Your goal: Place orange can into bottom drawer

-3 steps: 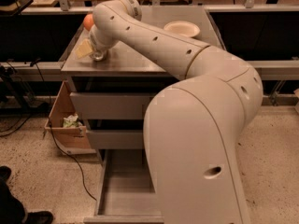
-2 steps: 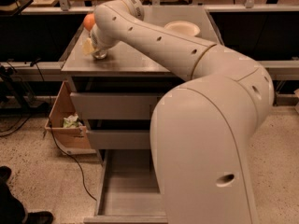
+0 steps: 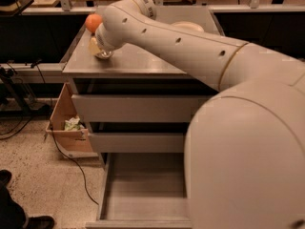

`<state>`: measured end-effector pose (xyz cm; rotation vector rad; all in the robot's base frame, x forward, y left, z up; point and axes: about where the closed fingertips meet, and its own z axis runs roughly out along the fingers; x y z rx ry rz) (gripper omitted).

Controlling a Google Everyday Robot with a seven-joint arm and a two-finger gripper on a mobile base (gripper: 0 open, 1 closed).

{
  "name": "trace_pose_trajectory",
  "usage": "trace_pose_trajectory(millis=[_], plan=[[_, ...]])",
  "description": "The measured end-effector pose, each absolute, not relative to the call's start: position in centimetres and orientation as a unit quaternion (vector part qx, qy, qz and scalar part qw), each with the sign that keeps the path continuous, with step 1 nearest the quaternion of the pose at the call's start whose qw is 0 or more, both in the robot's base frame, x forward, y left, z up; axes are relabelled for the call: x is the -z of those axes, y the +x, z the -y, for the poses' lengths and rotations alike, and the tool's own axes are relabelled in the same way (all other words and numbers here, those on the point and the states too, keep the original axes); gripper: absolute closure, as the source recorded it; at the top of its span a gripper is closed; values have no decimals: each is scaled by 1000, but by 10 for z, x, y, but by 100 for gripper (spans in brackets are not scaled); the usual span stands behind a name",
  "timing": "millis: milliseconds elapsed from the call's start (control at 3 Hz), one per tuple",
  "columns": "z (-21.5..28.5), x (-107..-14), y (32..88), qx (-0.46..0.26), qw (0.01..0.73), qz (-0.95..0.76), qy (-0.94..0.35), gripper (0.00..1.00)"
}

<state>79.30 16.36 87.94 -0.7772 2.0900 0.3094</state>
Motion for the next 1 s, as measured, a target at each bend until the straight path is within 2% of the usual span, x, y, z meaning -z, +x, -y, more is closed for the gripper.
trace_pose_trajectory(millis=[333, 1000], plan=[[-140, -892, 754, -138, 433, -831, -321, 100], [-95, -910, 649, -201, 430, -808, -349, 100]])
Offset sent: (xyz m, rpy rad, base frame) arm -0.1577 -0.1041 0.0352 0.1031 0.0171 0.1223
